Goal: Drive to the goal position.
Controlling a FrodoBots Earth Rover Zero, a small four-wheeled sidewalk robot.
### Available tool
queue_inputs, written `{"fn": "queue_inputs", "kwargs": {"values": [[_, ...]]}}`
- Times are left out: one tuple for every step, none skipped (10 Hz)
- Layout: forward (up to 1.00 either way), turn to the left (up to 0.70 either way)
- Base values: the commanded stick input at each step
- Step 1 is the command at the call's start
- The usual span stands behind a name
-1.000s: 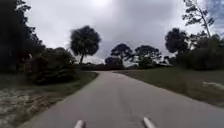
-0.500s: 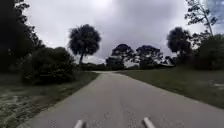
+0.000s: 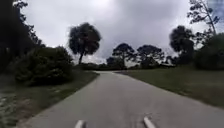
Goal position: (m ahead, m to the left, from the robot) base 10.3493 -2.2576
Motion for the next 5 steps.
{"fn": "queue_inputs", "kwargs": {"values": [[0.85,0.0],[0.85,0.0],[0.85,0.0],[0.85,0.0],[0.85,0.0]]}}
